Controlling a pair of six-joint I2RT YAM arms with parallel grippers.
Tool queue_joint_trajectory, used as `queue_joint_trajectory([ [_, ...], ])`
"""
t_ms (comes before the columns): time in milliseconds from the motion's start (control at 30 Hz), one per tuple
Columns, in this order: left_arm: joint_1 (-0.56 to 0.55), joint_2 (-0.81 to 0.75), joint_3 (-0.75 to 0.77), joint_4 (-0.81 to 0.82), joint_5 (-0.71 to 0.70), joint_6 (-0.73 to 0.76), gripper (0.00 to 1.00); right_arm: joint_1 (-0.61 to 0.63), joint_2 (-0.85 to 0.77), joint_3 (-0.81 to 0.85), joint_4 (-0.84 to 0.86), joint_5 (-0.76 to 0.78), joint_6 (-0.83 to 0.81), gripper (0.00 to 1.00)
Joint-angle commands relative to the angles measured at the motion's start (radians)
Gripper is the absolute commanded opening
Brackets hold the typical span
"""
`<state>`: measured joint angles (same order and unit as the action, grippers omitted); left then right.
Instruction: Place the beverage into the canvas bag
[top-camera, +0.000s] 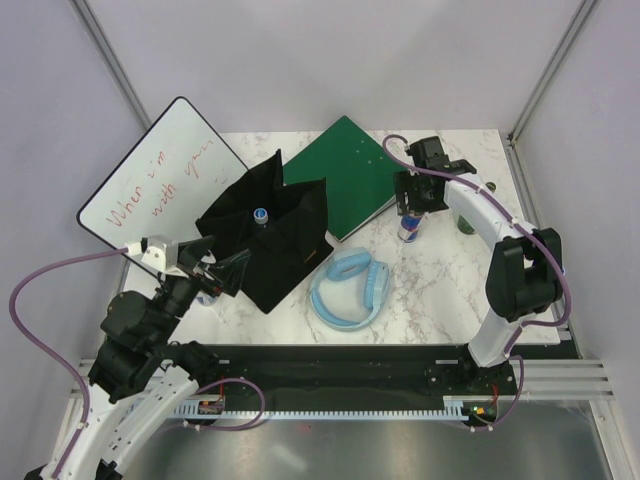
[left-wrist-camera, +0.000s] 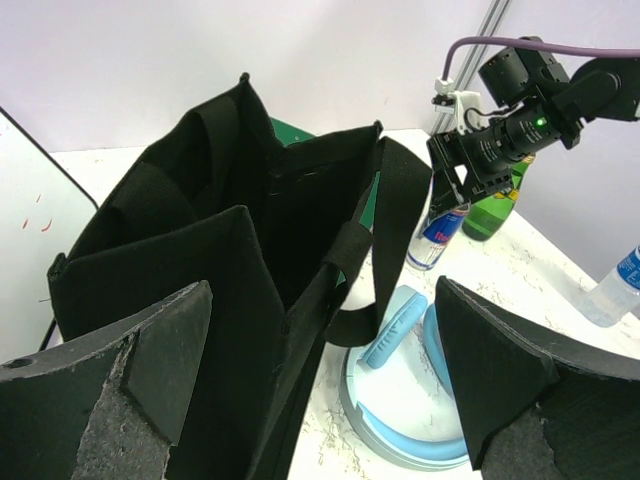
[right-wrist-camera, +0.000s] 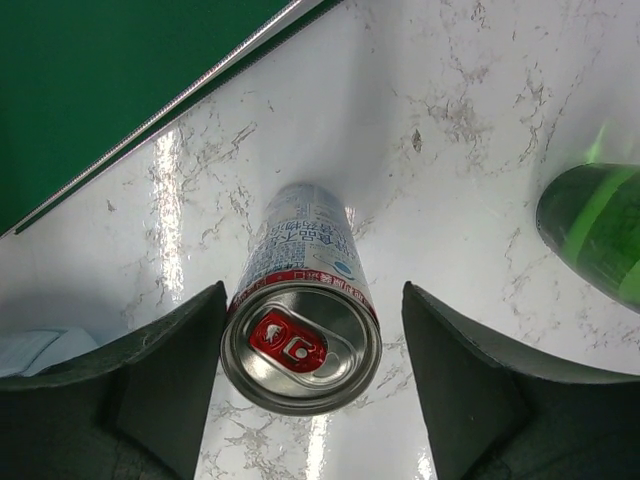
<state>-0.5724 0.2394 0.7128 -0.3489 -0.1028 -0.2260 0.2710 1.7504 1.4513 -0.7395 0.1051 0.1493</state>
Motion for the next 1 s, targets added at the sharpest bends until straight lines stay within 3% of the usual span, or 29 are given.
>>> queue_joint_trajectory([
  [0, 0.005, -0.009, -0.009, 0.034, -0.012, 0.02, 1.0, -0.001, 0.024, 0.006, 0.02, -0.002, -0.007, 0.76],
  [167, 0.005, -0.008, -0.009, 0.033, -0.012, 0.02, 1.0, 0.0, 0.015, 0.008, 0.019, -0.015, -0.007, 0.71],
  [267, 0.005, -0.006, -0.009, 0.034, -0.011, 0.02, 1.0, -0.001, 0.0, 0.006, 0.014, -0.019, -0.005, 0.58],
  [300, 0.005, -0.008, -0.009, 0.034, -0.009, 0.02, 1.0, -0.001, -0.015, 0.007, 0.011, -0.019, -0.002, 0.44],
  [367, 0.005, -0.006, -0.01, 0.034, -0.011, 0.02, 1.0, -0.001, -0.034, 0.029, -0.007, -0.03, -0.001, 0.29],
  [467, 0.005, 0.0, -0.009, 0.033, -0.011, 0.02, 1.0, 0.016, -0.068, 0.128, -0.081, -0.041, 0.004, 0.0],
  [600, 0.005, 0.003, -0.007, 0.034, -0.012, 0.02, 1.0, 0.1, -0.103, 0.326, -0.181, -0.015, 0.012, 0.0],
  [833, 0.005, 0.005, -0.007, 0.034, -0.008, 0.019, 1.0, 0.331, 0.014, 0.93, -0.382, 0.062, 0.018, 0.0],
  [967, 0.006, -0.002, -0.007, 0.034, -0.006, 0.019, 1.0, 0.416, -0.006, 1.0, -0.29, 0.036, 0.027, 0.0],
])
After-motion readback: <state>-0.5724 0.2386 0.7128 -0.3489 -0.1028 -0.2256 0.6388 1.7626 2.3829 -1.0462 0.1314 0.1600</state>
